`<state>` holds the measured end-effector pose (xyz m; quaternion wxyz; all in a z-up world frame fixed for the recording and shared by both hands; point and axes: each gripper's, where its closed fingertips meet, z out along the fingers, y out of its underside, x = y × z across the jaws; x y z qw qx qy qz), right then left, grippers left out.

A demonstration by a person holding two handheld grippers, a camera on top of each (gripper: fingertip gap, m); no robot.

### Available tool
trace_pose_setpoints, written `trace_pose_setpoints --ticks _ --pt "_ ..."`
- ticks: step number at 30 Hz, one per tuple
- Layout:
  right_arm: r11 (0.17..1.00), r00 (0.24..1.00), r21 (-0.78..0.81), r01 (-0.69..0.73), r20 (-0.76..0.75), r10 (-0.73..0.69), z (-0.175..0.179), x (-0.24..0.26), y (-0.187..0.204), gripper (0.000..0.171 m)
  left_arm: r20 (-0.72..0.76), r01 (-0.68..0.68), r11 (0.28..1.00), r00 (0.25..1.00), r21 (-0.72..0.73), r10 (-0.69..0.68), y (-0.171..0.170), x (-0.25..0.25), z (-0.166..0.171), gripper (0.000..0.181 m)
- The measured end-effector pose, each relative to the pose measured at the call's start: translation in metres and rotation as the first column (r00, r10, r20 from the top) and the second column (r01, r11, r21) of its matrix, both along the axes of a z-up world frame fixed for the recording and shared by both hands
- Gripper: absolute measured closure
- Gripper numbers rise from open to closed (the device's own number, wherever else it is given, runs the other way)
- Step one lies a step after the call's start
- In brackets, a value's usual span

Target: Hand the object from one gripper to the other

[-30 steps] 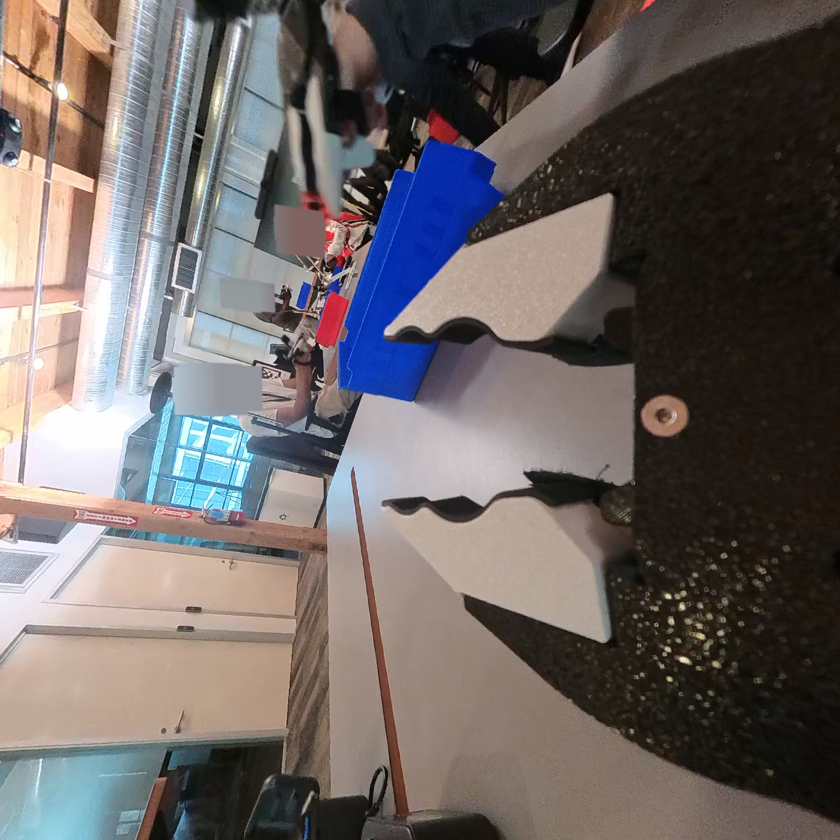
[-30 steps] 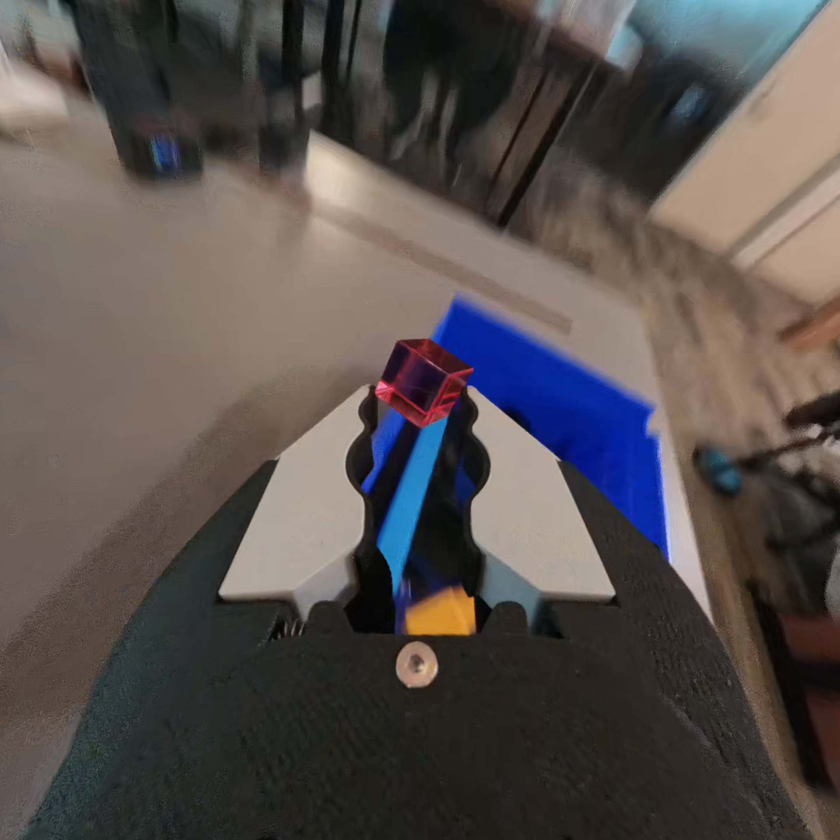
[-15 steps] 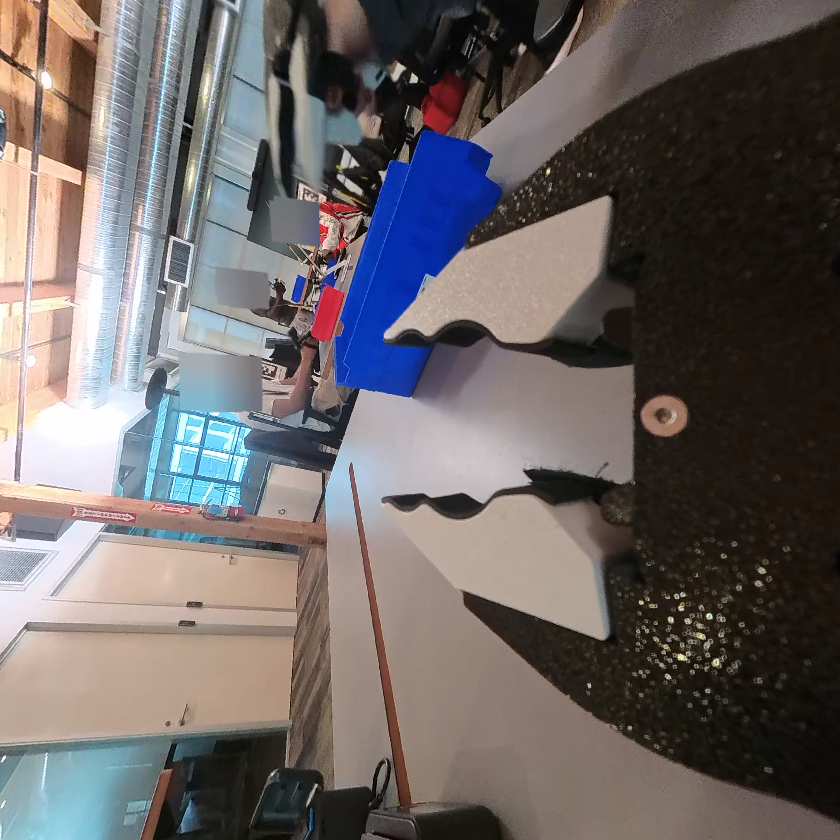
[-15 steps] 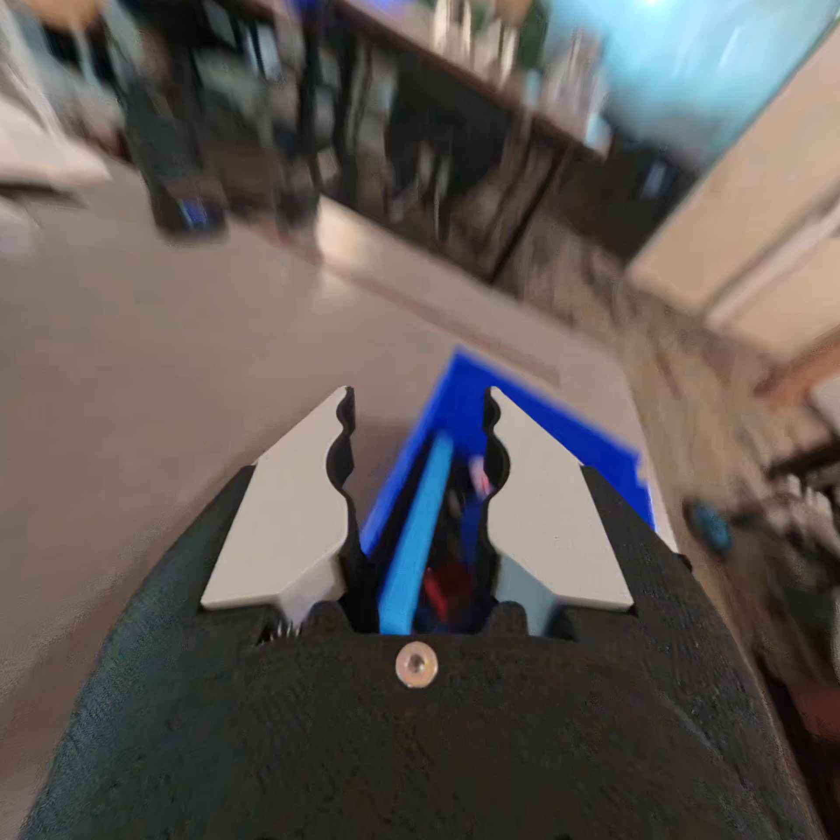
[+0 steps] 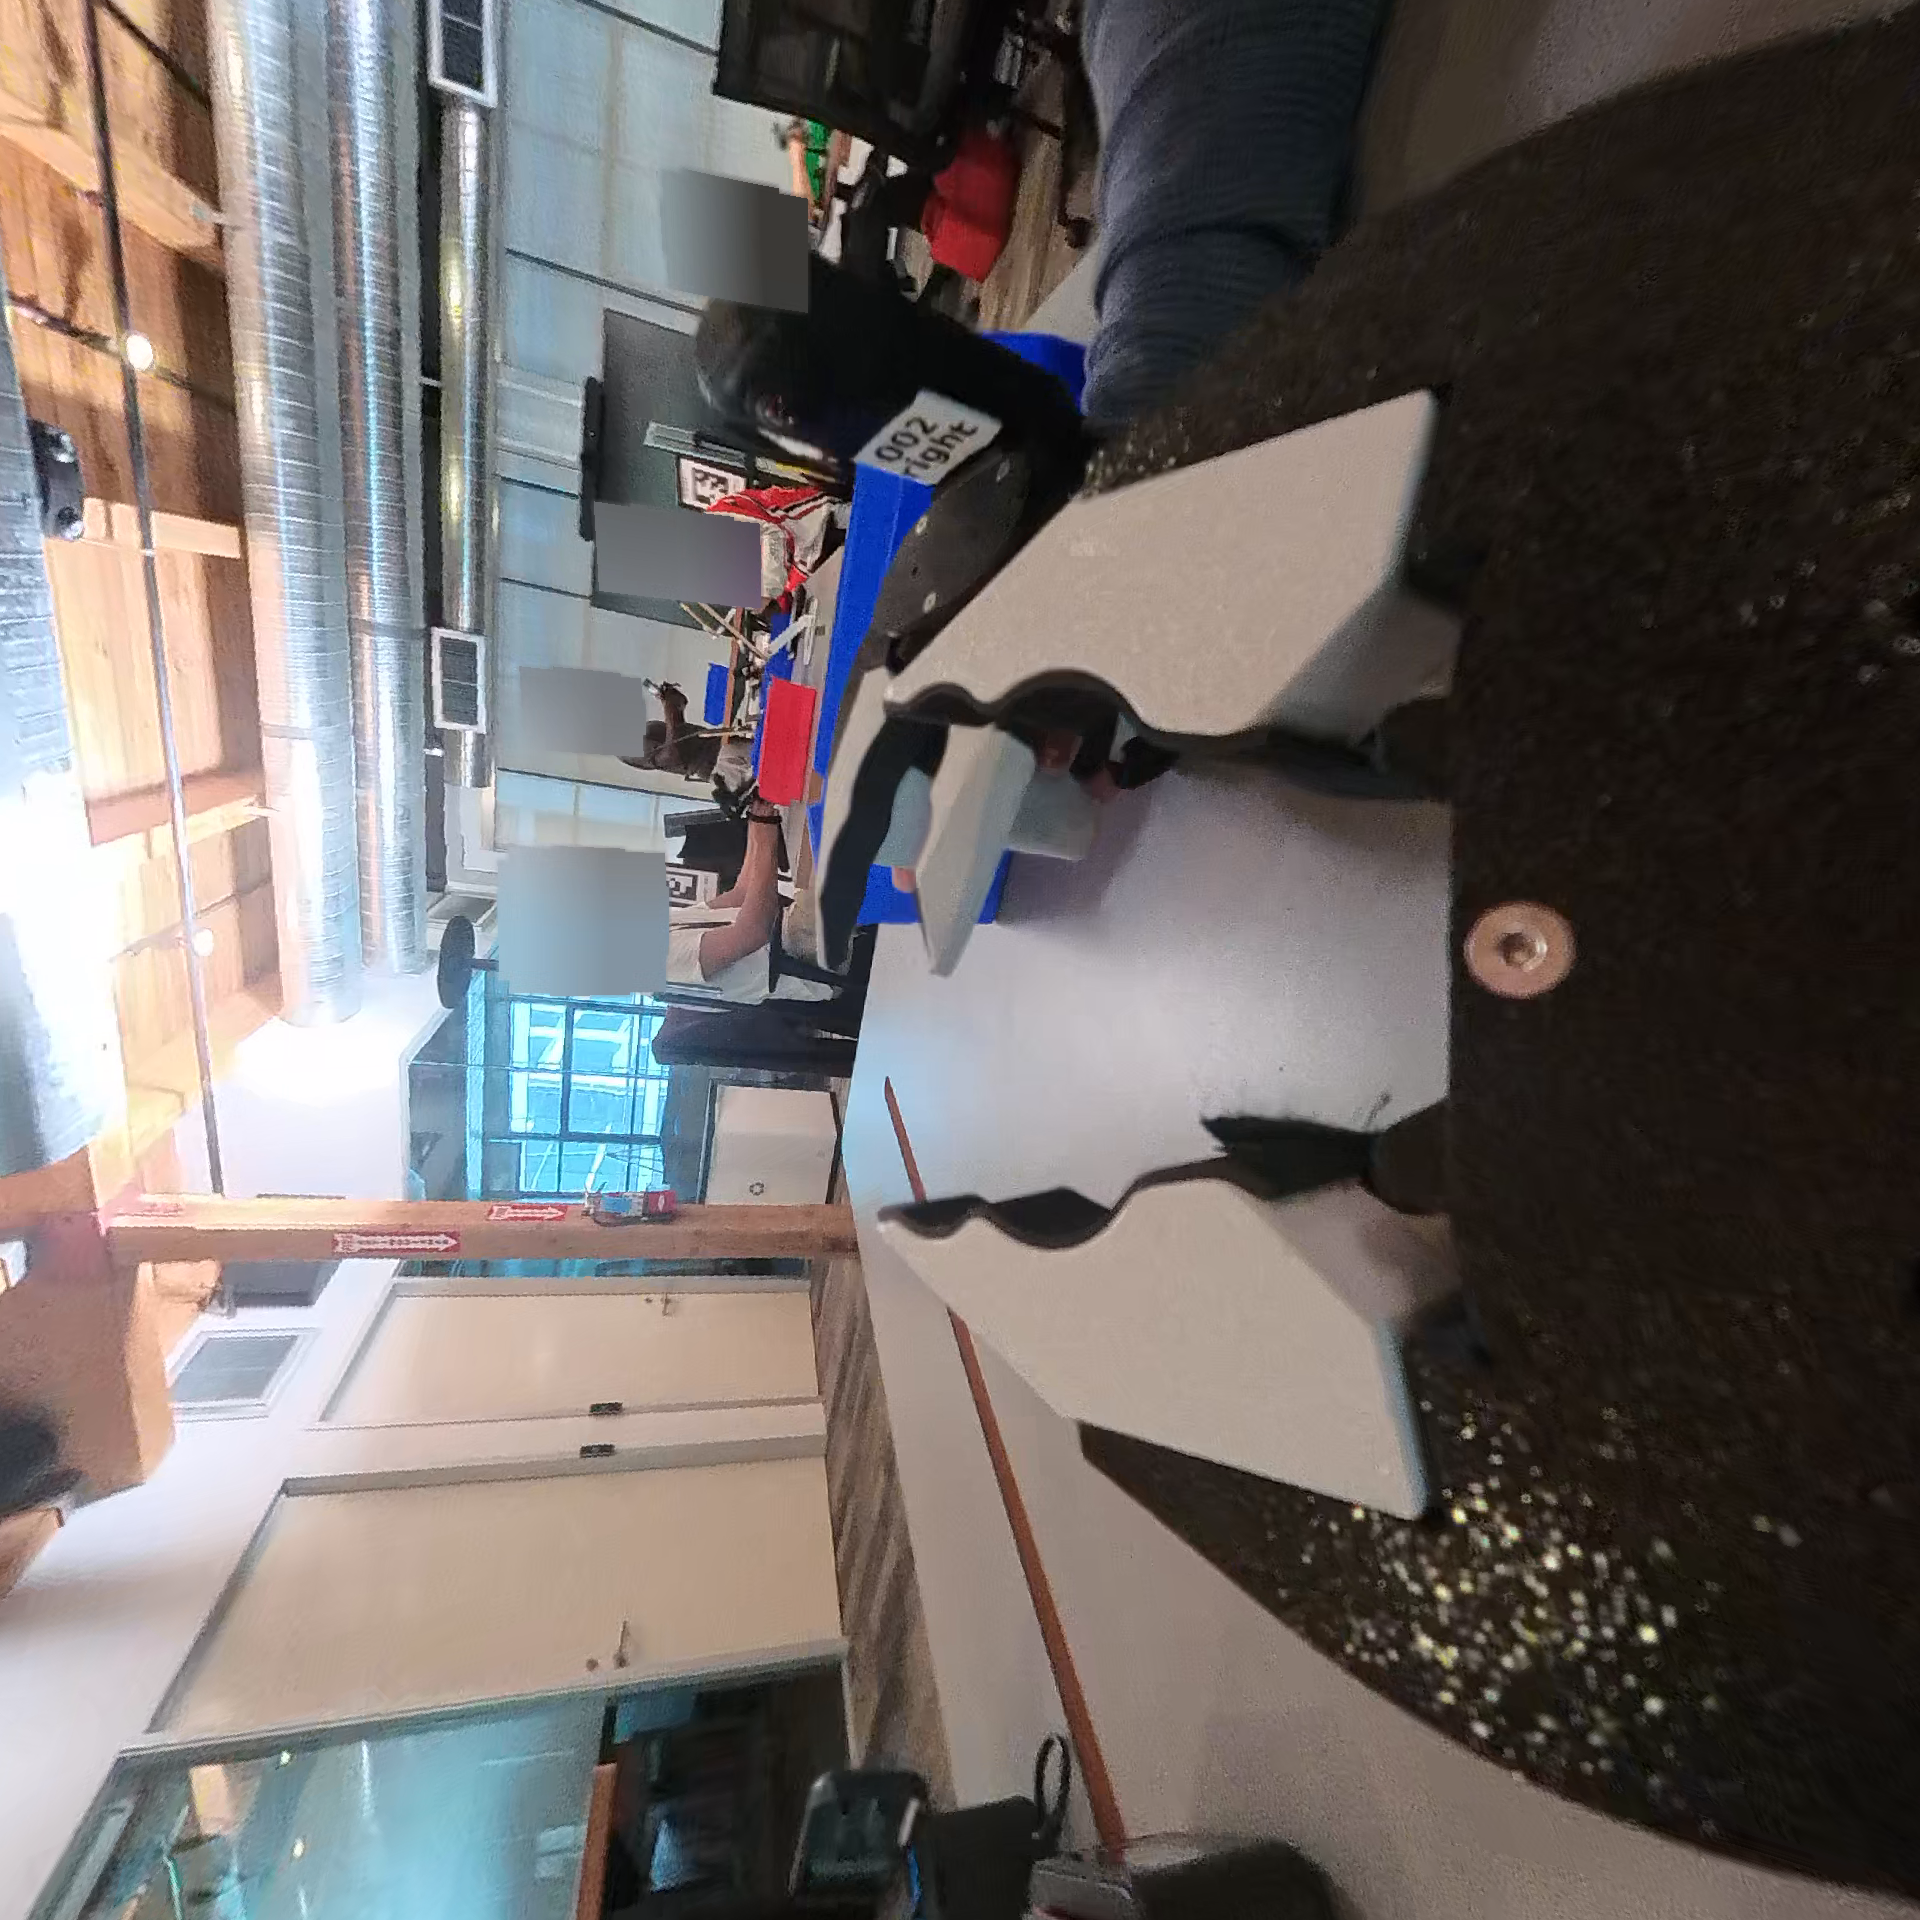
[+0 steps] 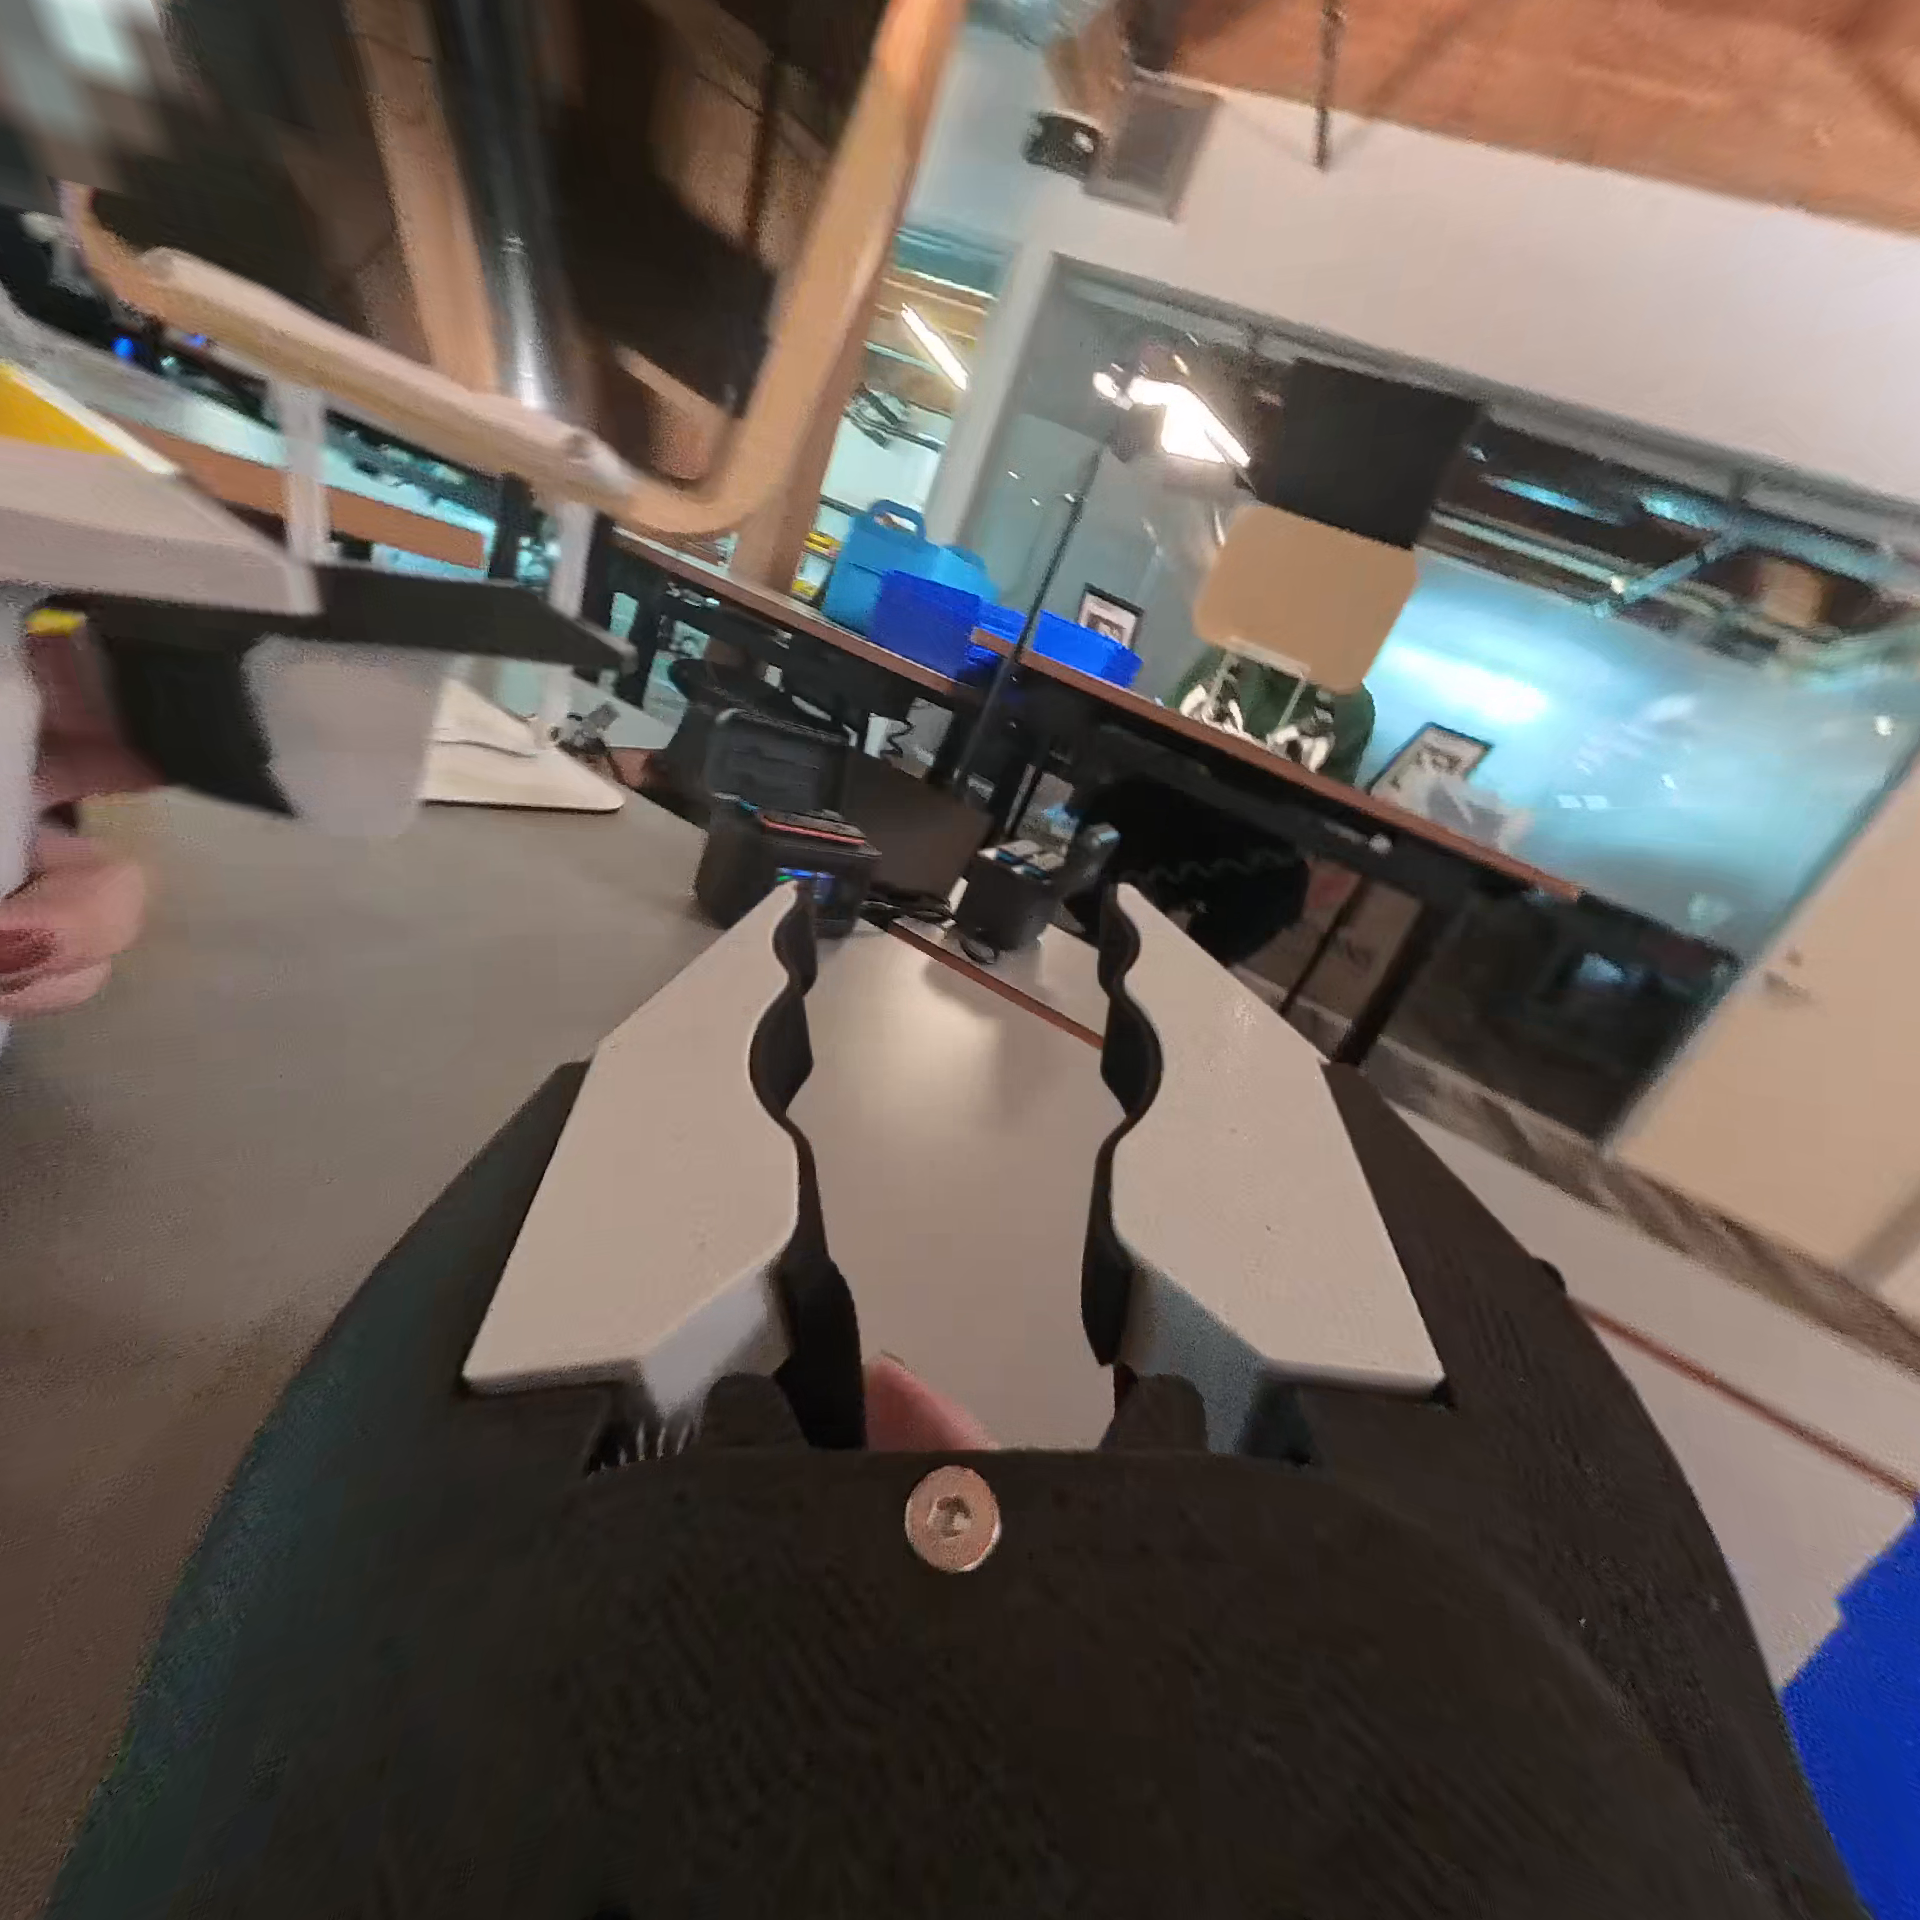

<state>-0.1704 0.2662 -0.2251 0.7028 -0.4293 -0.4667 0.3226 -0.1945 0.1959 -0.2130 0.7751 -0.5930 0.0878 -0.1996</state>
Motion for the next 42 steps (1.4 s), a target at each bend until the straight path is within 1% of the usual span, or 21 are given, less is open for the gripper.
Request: trace_pose_setpoints --ticks 3,4,6,9,11,13,14,16,18,20,21,22,24,27,29,32,34,35,36,40,42 --pt "0.999 0.999 0.052 -0.014 0.035 0.012 -0.004 0.001 -0.01 0.118 -0.116 -0.054 0.998 0.992 -0.026 0.051 -0.003 0.009 0.003 0.094" --pt "0.998 0.999 0.057 -0.012 0.037 0.01 -0.004 0.001 -0.01 0.118 -0.142 -0.107 0.993 0.985 -0.04 0.101 -0.006 0.009 0.01 0.098" --pt "0.999 1.0 0.05 -0.009 0.027 0.008 -0.003 0.003 -0.009 0.119 -0.161 -0.227 0.972 0.963 -0.052 0.217 -0.022 0.005 0.034 0.116" --pt "0.999 1.0 0.041 -0.002 0.018 0.001 -0.002 0.003 -0.006 0.12 -0.156 -0.361 0.933 0.921 -0.004 0.356 -0.069 -0.004 0.082 0.126" --pt "0.999 1.0 0.04 -0.003 0.017 0.003 -0.003 0.003 -0.006 0.12 -0.196 -0.407 0.913 0.897 -0.015 0.397 -0.108 -0.016 0.105 0.13" --pt "0.999 1.0 0.033 -0.006 0.013 0.006 -0.002 0.003 -0.006 0.121 -0.306 -0.48 0.873 0.847 -0.086 0.435 -0.148 -0.043 0.111 0.129" --pt "1.0 1.0 0.025 -0.005 0.008 0.004 -0.002 0.004 -0.004 0.121 -0.382 -0.533 0.83 0.81 -0.162 0.446 -0.168 -0.062 0.104 0.126" --pt "1.0 1.0 0.0 -0.003 -0.006 0.003 0.0 0.004 -0.001 0.122 -0.569 -0.631 0.697 0.729 -0.341 0.381 -0.208 -0.102 0.072 0.121" --pt "1.0 1.0 -0.023 -0.001 -0.021 0.0 0.001 0.005 0.002 0.123 -0.675 -0.626 0.577 0.719 -0.525 0.167 -0.246 -0.123 0.028 0.114" --pt "0.999 0.999 -0.039 -0.002 -0.036 0.001 0.002 0.007 0.004 0.123 -0.692 -0.563 0.512 0.717 -0.649 -0.088 -0.275 -0.124 -0.013 0.12" --pt "0.999 0.999 -0.046 -0.001 -0.04 -0.001 0.002 0.007 0.005 0.124 -0.703 -0.563 0.485 0.692 -0.669 -0.167 -0.285 -0.128 -0.028 0.122" --pt "0.999 0.999 -0.05 0.0 -0.042 -0.002 0.003 0.007 0.005 0.124 -0.699 -0.572 0.435 0.677 -0.696 -0.23 -0.295 -0.133 -0.044 0.125" --pt "0.999 0.999 -0.049 0.0 -0.044 -0.002 0.003 0.007 0.005 0.124 -0.659 -0.572 0.329 0.678 -0.751 -0.327 -0.31 -0.14 -0.068 0.121" --pt "0.999 0.999 -0.038 -0.005 -0.04 0.004 0.002 0.007 0.003 0.125 -0.606 -0.559 0.243 0.678 -0.792 -0.415 -0.319 -0.146 -0.09 0.118" --pt "0.999 0.999 -0.032 -0.006 -0.035 0.005 0.002 0.006 0.002 0.125 -0.567 -0.543 0.2 0.683 -0.816 -0.46 -0.324 -0.149 -0.104 0.116" --pt "1.0 1.0 -0.031 -0.003 -0.017 0.002 0.0 0.003 0.003 0.125 -0.575 -0.58 0.184 0.615 -0.794 -0.54 -0.326 -0.159 -0.119 0.112" --pt "1.0 1.0 -0.031 -0.003 -0.007 0.003 -0.001 0.001 0.003 0.126 -0.57 -0.589 0.172 0.599 -0.789 -0.563 -0.324 -0.159 -0.124 0.112" --pt "1.0 1.0 -0.03 -0.004 -0.003 0.004 -0.001 0.0 0.002 0.126 -0.562 -0.591 0.16 0.596 -0.79 -0.574 -0.324 -0.159 -0.127 0.117" --pt "1.0 1.0 -0.028 -0.005 -0.001 0.005 -0.002 0.0 0.002 0.126 -0.554 -0.599 0.142 0.589 -0.788 -0.588 -0.326 -0.159 -0.128 0.132" --pt "0.999 1.0 -0.03 -0.011 -0.004 0.011 -0.001 0.001 0.001 0.127 -0.566 -0.657 0.084 0.569 -0.749 -0.596 -0.335 -0.168 -0.121 0.137" --pt "0.999 1.0 -0.035 -0.014 -0.007 0.013 -0.001 0.001 0.001 0.128 -0.634 -0.696 0.114 0.559 -0.709 -0.535 -0.331 -0.175 -0.102 0.139"
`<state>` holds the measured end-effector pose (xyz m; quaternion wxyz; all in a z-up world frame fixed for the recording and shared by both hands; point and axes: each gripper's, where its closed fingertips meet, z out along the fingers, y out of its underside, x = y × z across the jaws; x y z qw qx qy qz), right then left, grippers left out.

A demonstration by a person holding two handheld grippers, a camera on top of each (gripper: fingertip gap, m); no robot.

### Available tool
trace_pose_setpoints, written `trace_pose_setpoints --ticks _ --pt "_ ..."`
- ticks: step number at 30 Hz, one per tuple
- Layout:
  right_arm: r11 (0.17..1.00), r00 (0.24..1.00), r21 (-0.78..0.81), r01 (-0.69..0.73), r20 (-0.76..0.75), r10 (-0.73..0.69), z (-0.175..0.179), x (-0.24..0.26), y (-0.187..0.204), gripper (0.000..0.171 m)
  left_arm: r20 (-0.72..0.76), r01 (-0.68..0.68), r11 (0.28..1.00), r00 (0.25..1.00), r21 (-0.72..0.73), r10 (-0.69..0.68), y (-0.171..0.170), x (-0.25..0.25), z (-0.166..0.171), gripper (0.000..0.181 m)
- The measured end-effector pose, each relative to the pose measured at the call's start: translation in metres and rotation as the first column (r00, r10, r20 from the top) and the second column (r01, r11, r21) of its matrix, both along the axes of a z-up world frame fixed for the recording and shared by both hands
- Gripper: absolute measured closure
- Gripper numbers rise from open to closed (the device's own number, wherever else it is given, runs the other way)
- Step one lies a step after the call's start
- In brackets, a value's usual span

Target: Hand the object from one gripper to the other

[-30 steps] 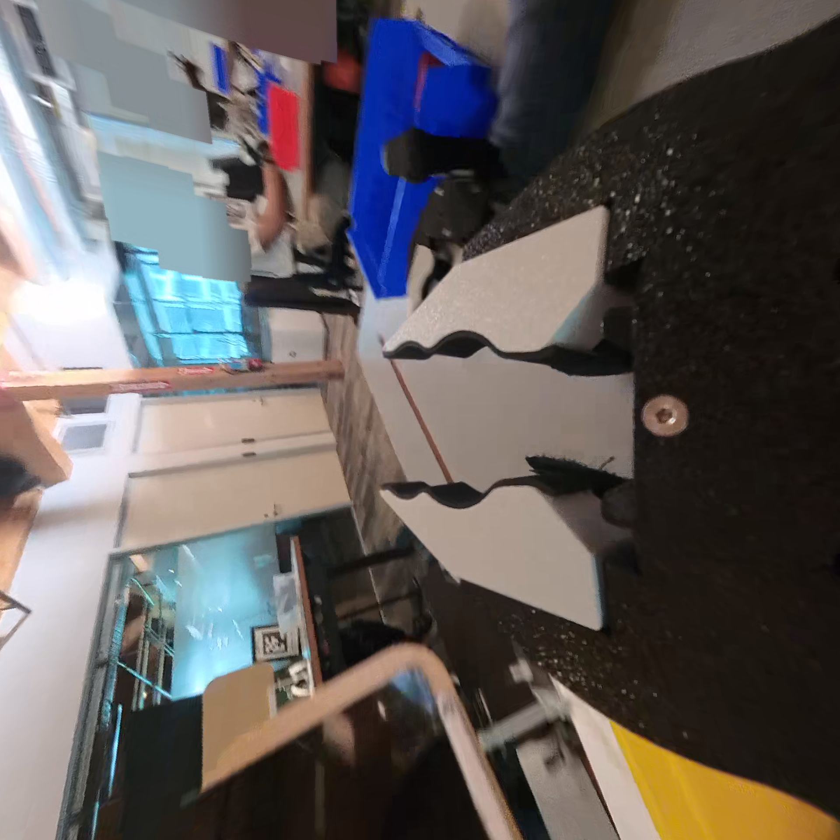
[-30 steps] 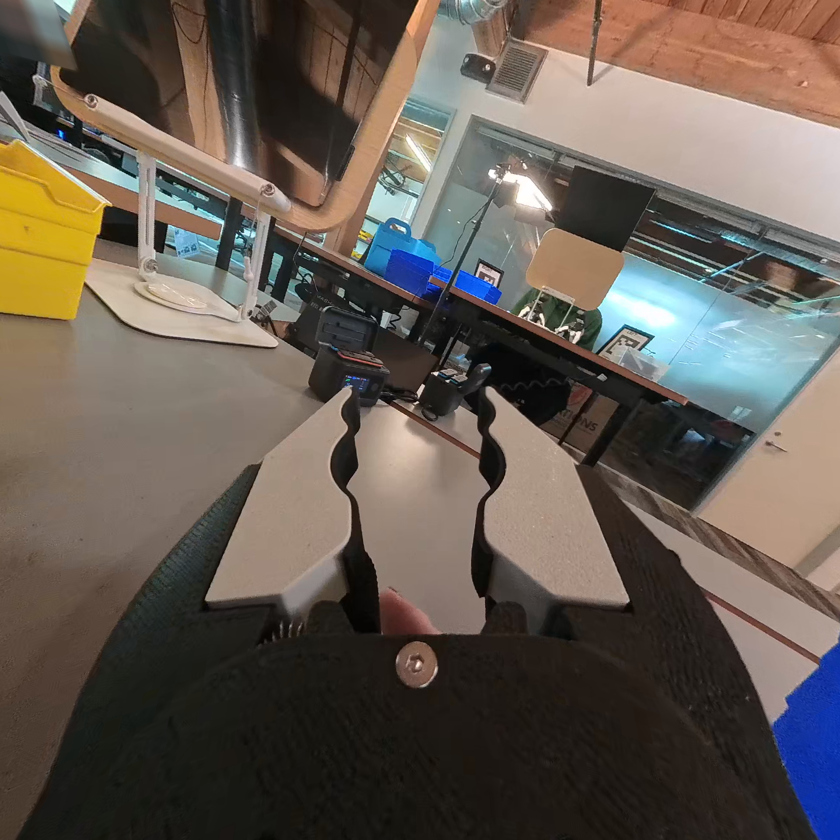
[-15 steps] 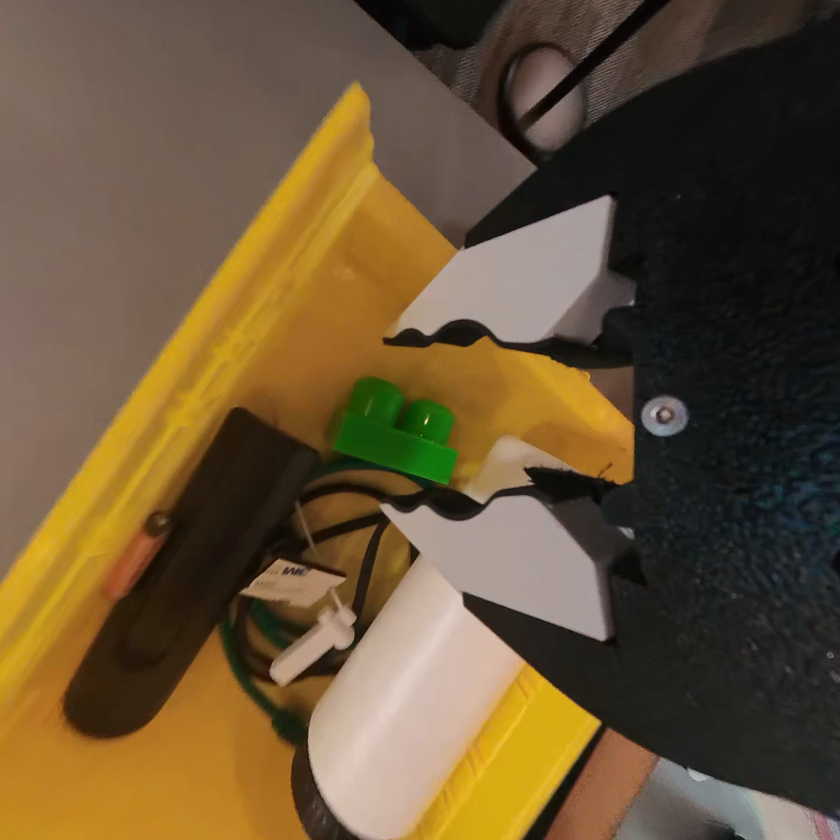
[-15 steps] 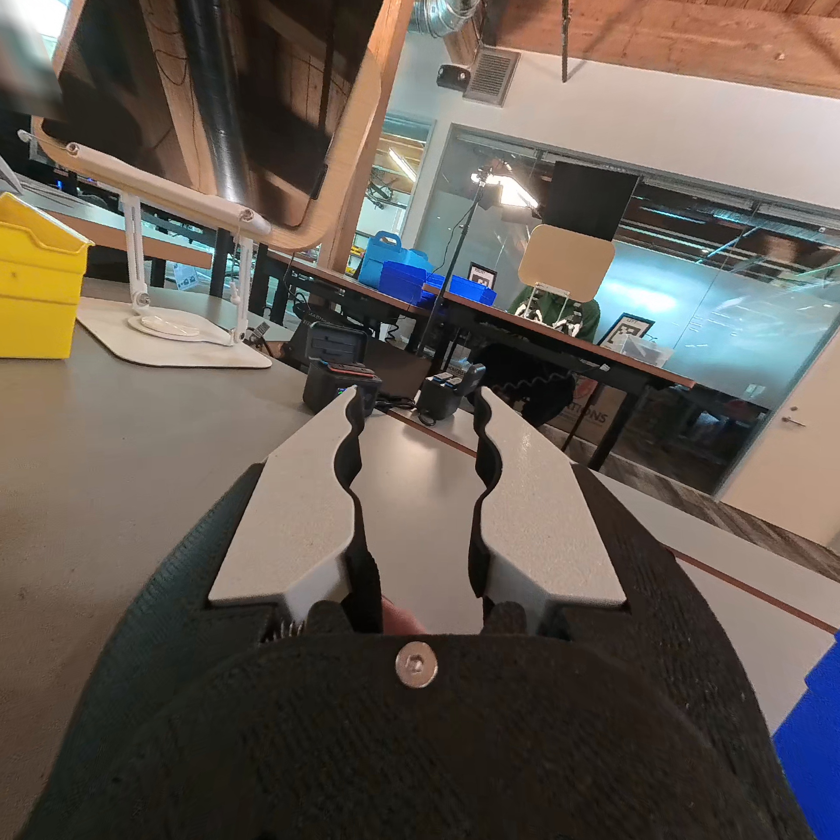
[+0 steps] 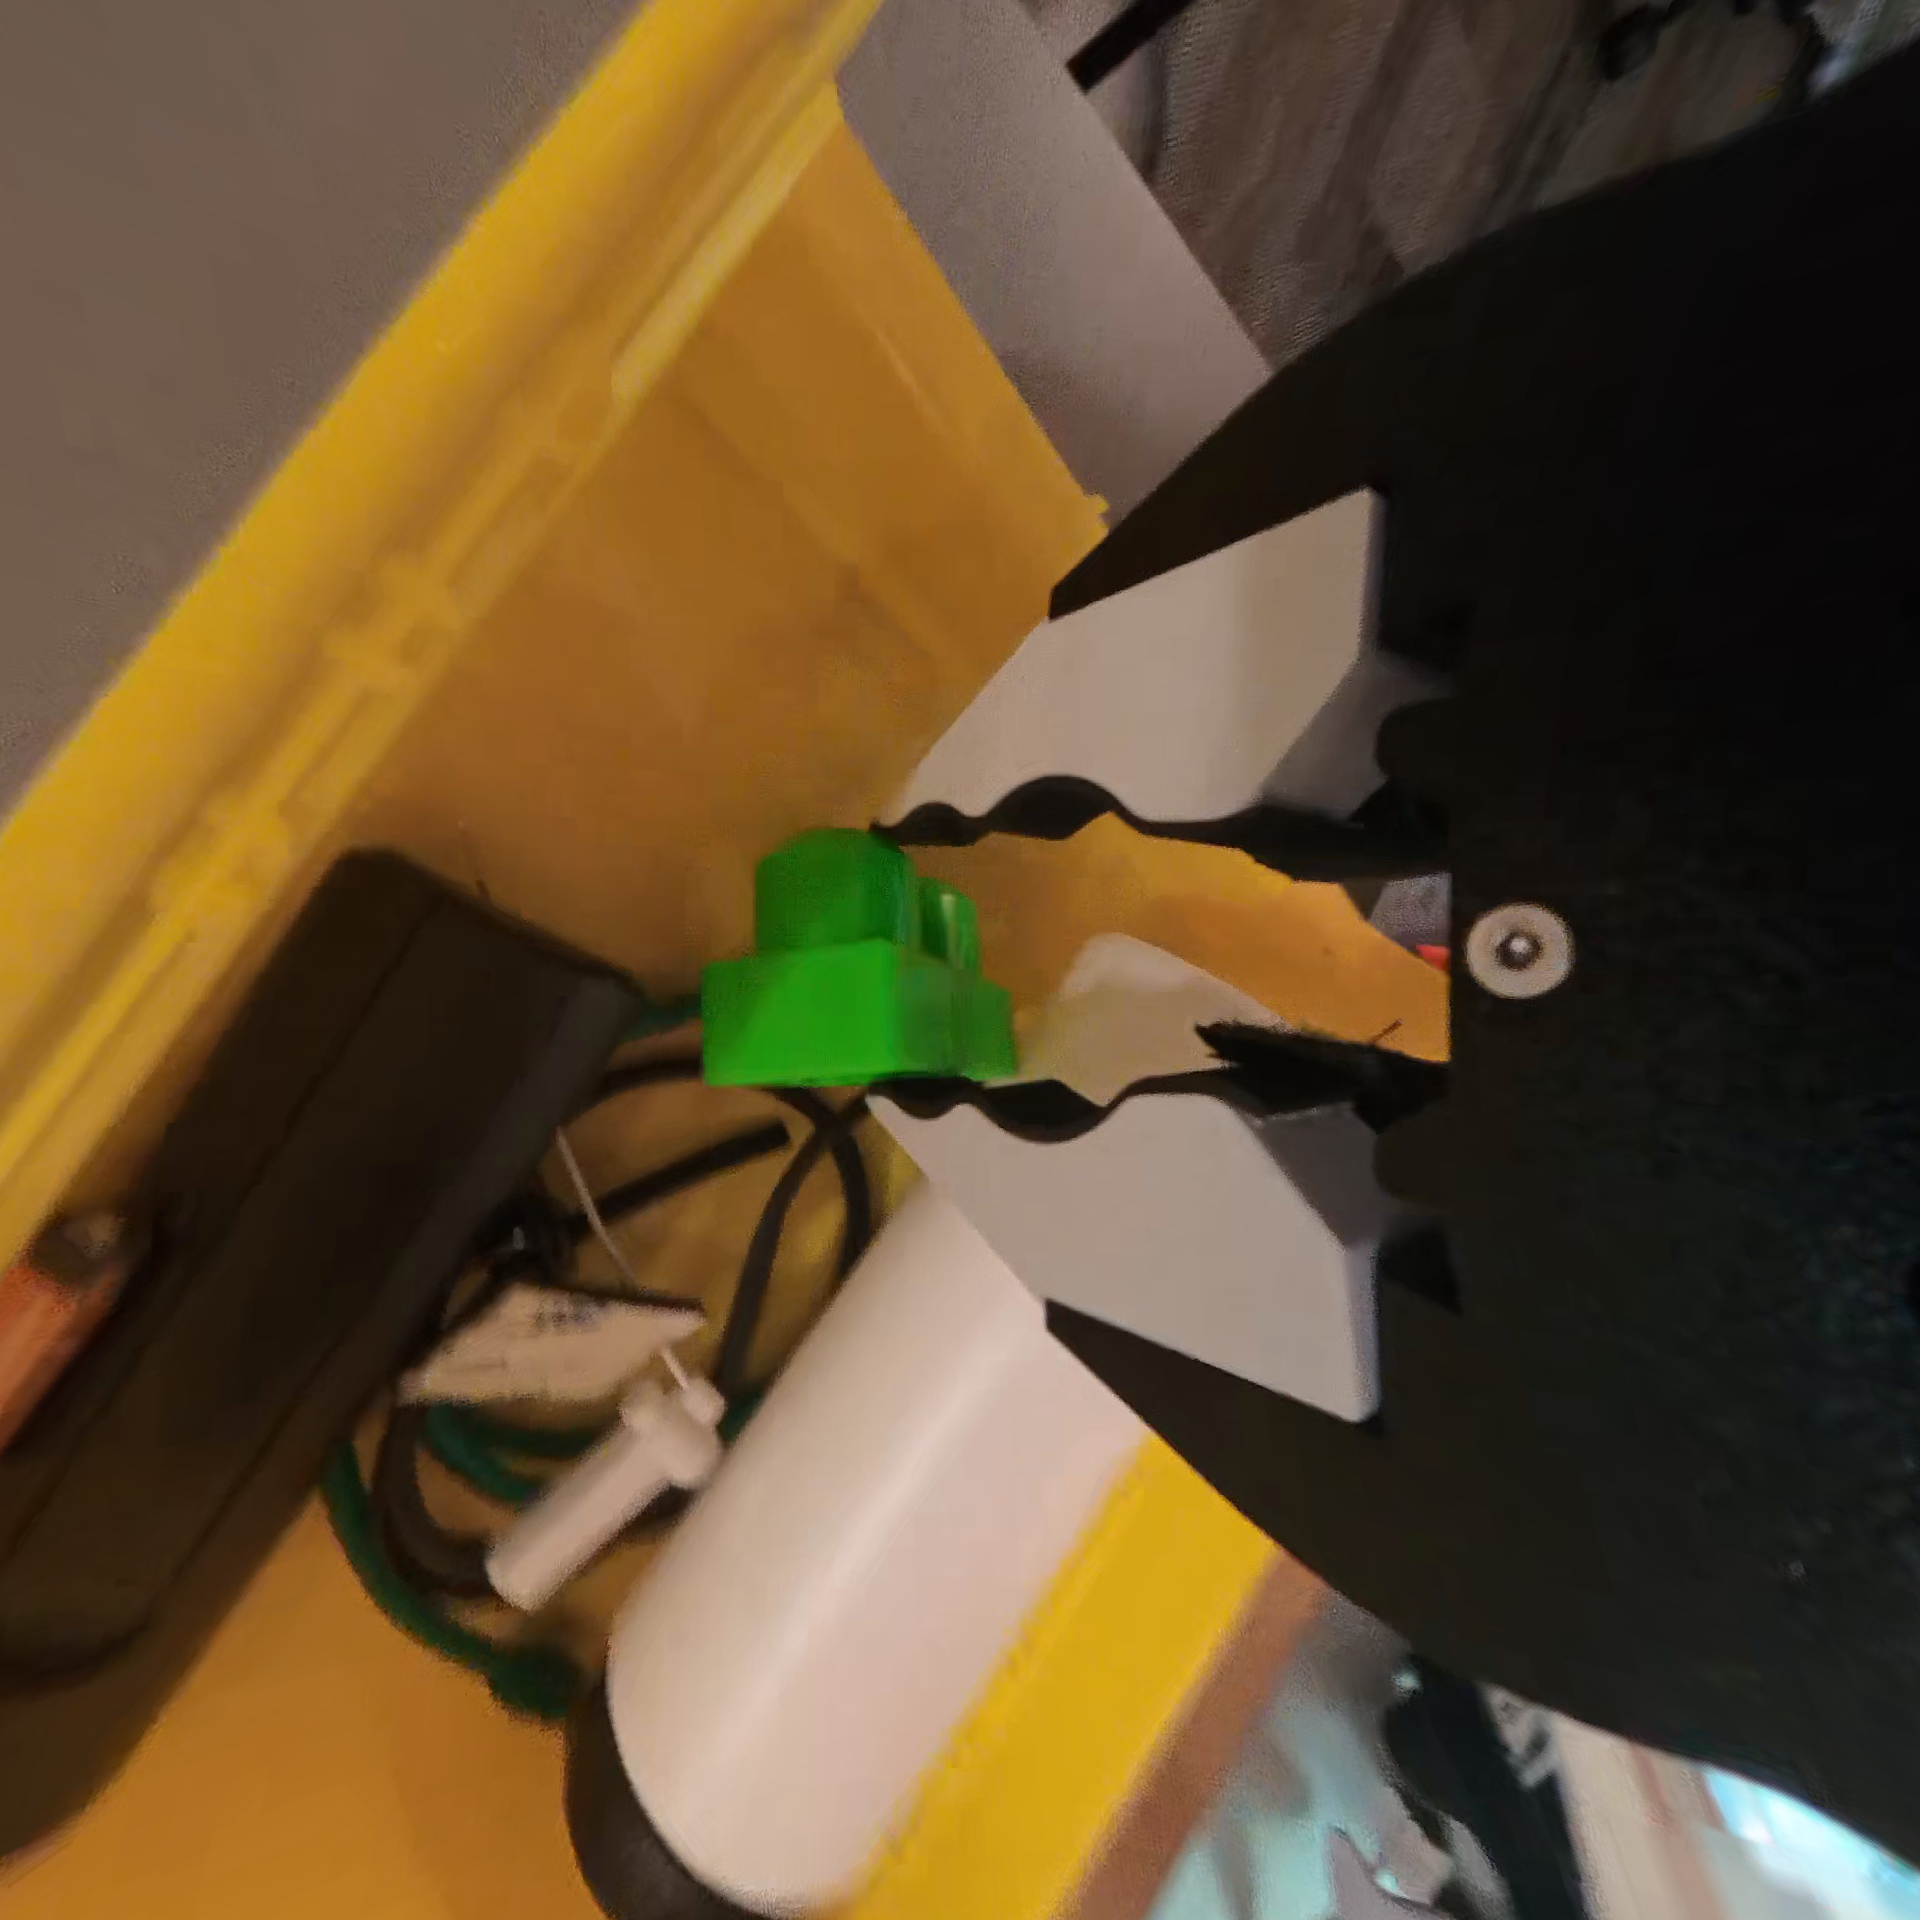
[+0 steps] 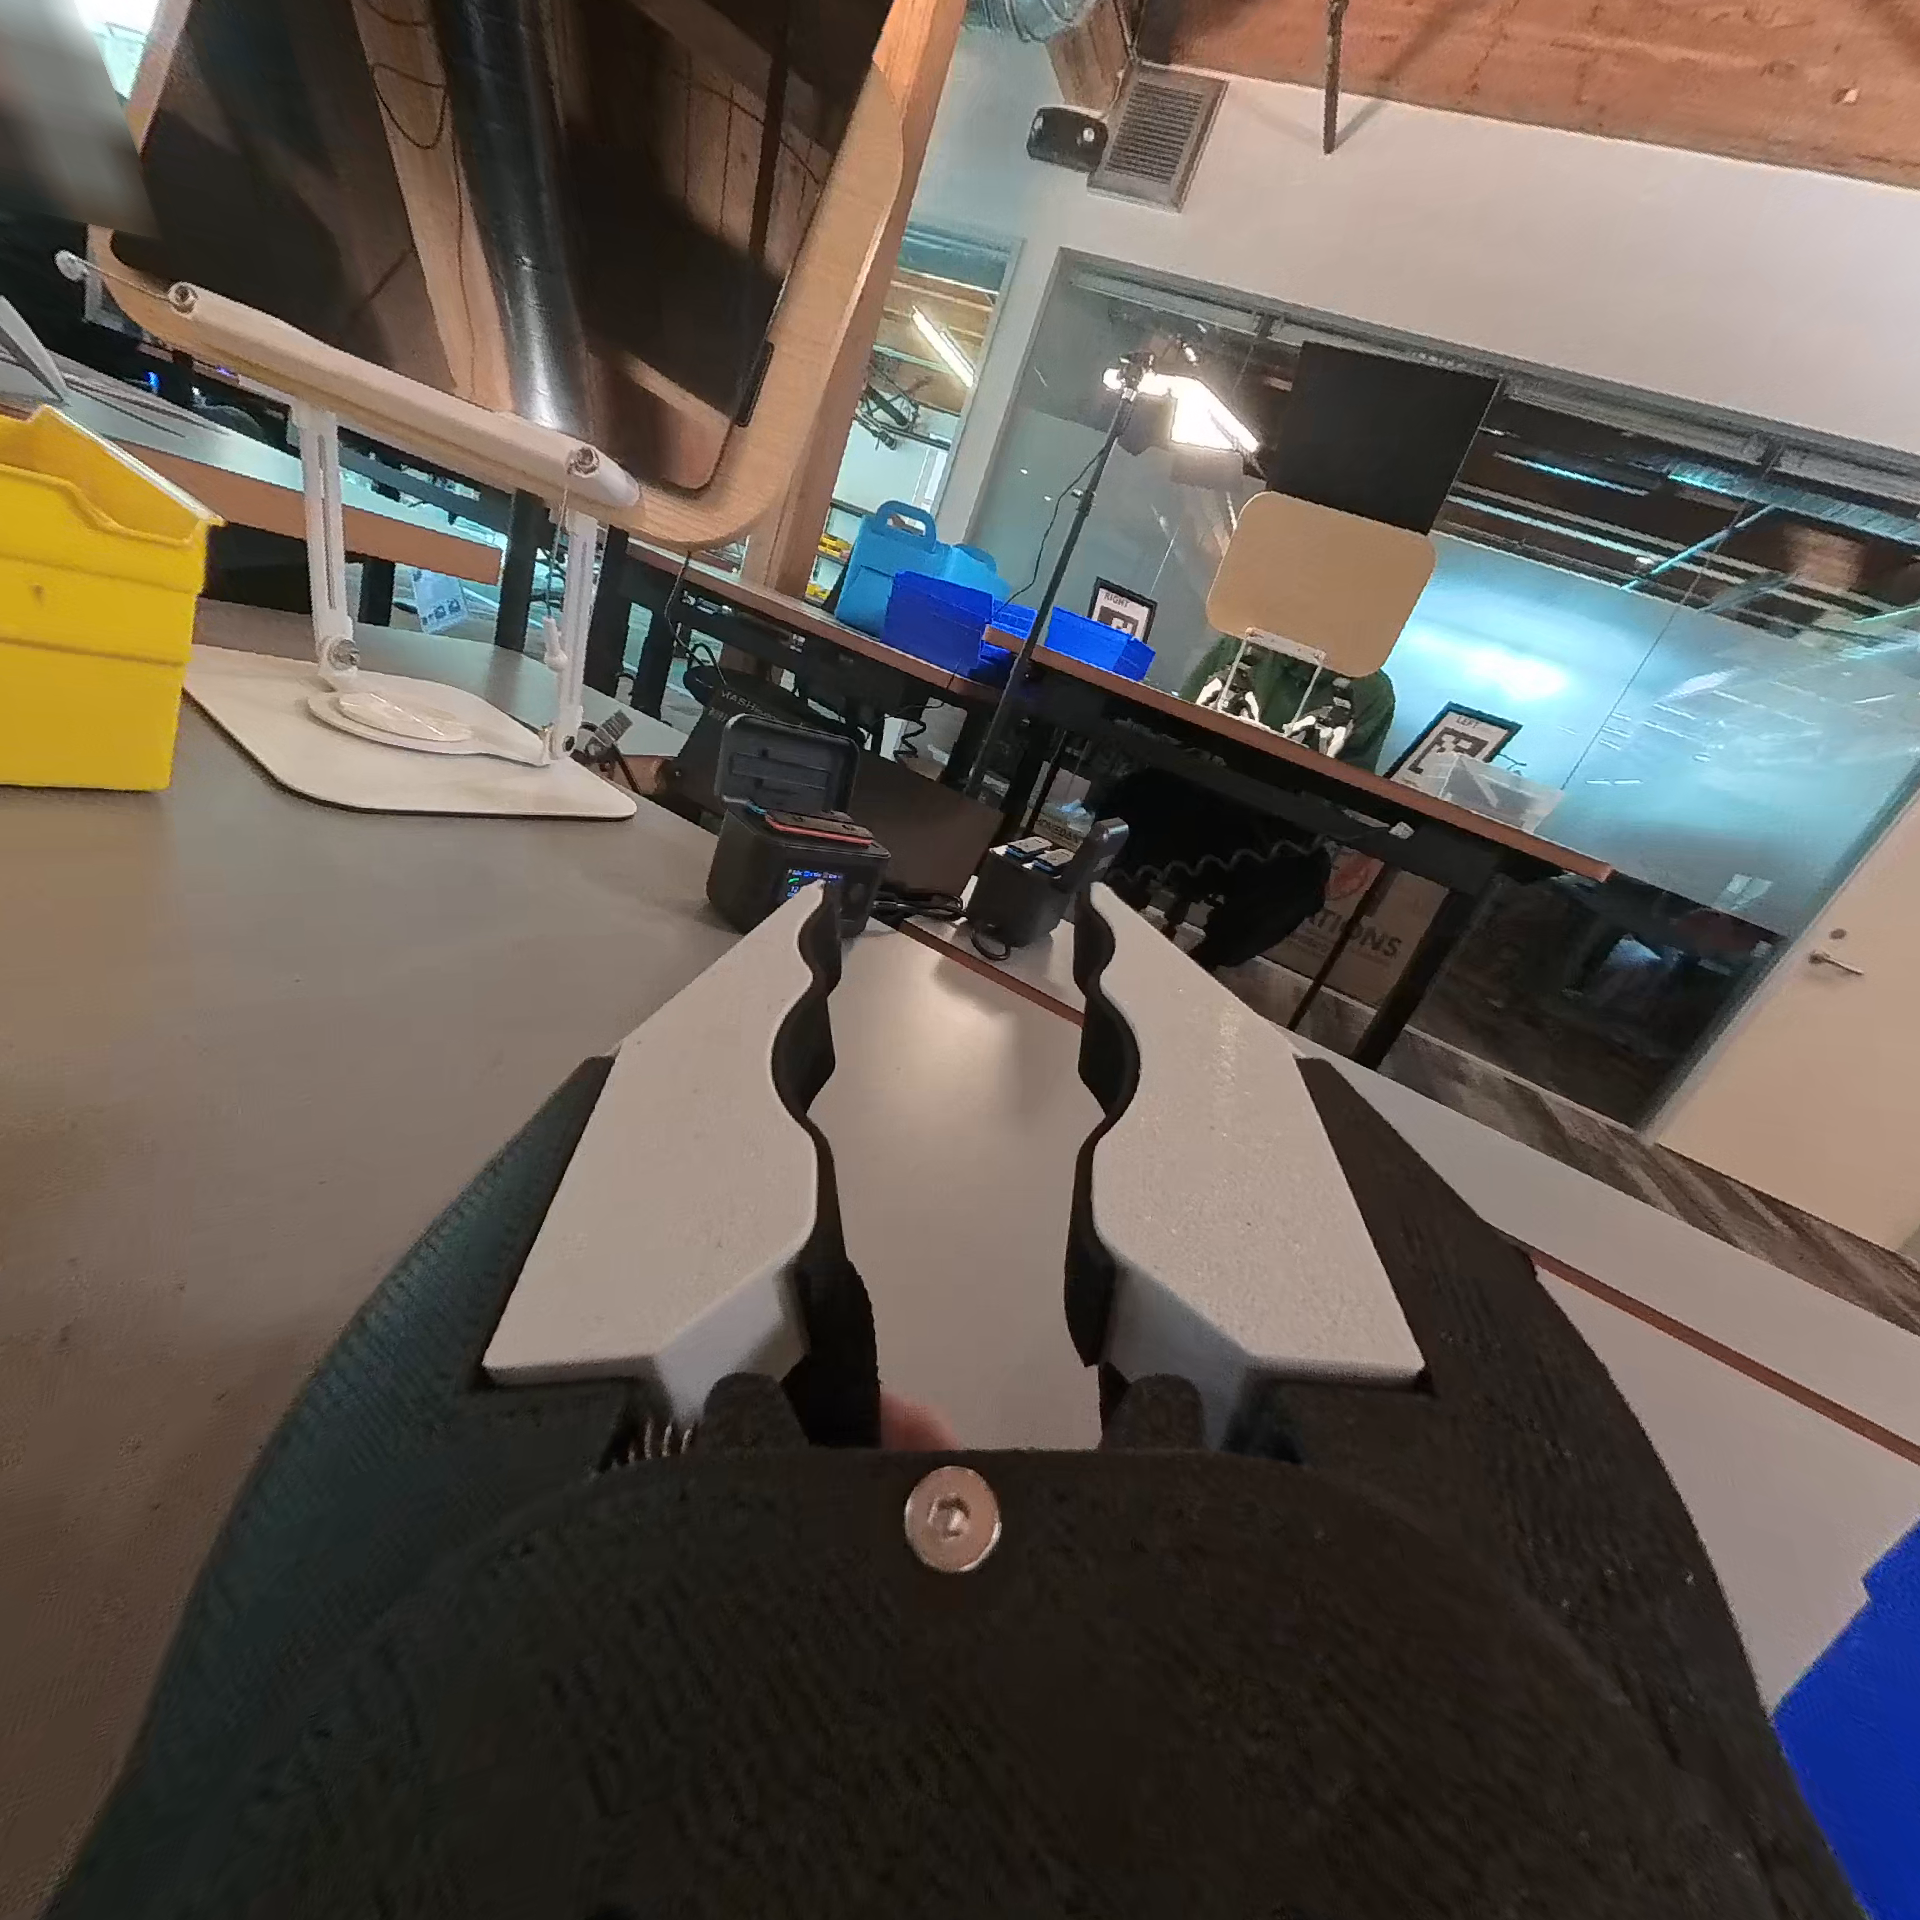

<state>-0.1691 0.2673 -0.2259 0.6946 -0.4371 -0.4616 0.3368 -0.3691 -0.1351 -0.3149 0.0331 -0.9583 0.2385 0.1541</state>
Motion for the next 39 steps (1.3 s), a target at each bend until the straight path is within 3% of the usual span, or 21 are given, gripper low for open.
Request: trace_pose_setpoints --ticks 3,5,7,10,13,16,17,20,23,26,28,33,35,39 --pt "1.0 1.0 -0.011 -0.001 -0.006 0.001 0.001 0.001 0.001 0.129 -0.102 -0.065 0.976 0.991 0.208 0.088 0.013 -0.014 0.054 0.14" --pt "1.0 1.0 -0.02 -0.015 -0.015 0.015 0.002 0.001 0.0 0.129 -0.106 -0.085 0.905 0.984 0.416 0.142 0.033 -0.011 0.1 0.14" --pt "0.998 0.998 -0.035 -0.059 -0.04 0.058 0.006 0.0 -0.007 0.129 -0.026 -0.09 0.756 0.99 0.648 0.139 0.067 0.009 0.151 0.14" --pt "0.993 0.991 -0.014 -0.117 -0.072 0.116 0.012 0.001 -0.019 0.129 0.2 -0.151 0.459 0.978 0.876 -0.06 0.126 0.07 0.215 0.14" --pt "0.988 0.988 0.057 -0.145 -0.055 0.148 0.013 -0.001 -0.032 0.128 0.414 -0.334 0.27 0.846 0.903 -0.337 0.176 0.126 0.245 0.14" --pt "0.964 0.969 0.136 -0.229 -0.06 0.238 0.018 0.0 -0.058 0.124 0.566 -0.562 0.191 0.63 0.805 -0.531 0.221 0.154 0.246 0.14" --pt "0.945 0.949 0.157 -0.288 -0.088 0.304 0.024 0.003 -0.072 0.121 0.606 -0.617 0.217 0.537 0.756 -0.586 0.235 0.163 0.238 0.14" --pt "0.876 0.861 0.146 -0.459 -0.168 0.479 0.042 0.016 -0.106 0.11 0.719 -0.687 0.384 0.293 0.617 -0.631 0.275 0.183 0.198 0.141" --pt "0.875 0.875 0.184 -0.448 -0.109 0.471 0.042 0.013 -0.107 0.104 0.824 -0.679 0.595 0.026 0.43 -0.566 0.302 0.203 0.156 0.14" --pt "0.892 0.902 0.184 -0.413 -0.049 0.428 0.034 0.009 -0.094 0.104 0.851 -0.658 0.694 -0.152 0.292 -0.503 0.318 0.212 0.132 0.141" --pt "0.907 0.919 0.175 -0.384 -0.025 0.394 0.03 0.009 -0.081 0.114 0.863 -0.63 0.738 -0.207 0.243 -0.461 0.323 0.216 0.12 0.141" --pt "0.878 0.891 0.153 -0.454 0.098 0.444 0.011 0.008 -0.078 0.116 0.902 -0.504 0.838 -0.231 0.211 -0.365 0.326 0.236 0.092 0.142" --pt "0.862 0.864 0.089 -0.499 0.125 0.488 0.003 0.009 -0.078 0.136 0.896 -0.483 0.852 -0.261 0.202 -0.36 0.327 0.238 0.091 0.143" --pt "0.801 0.803 -0.18 -0.571 0.084 0.59 0.001 0.011 -0.067 0.136 0.874 -0.485 0.841 -0.27 0.238 -0.403 0.336 0.239 0.088 0.126"
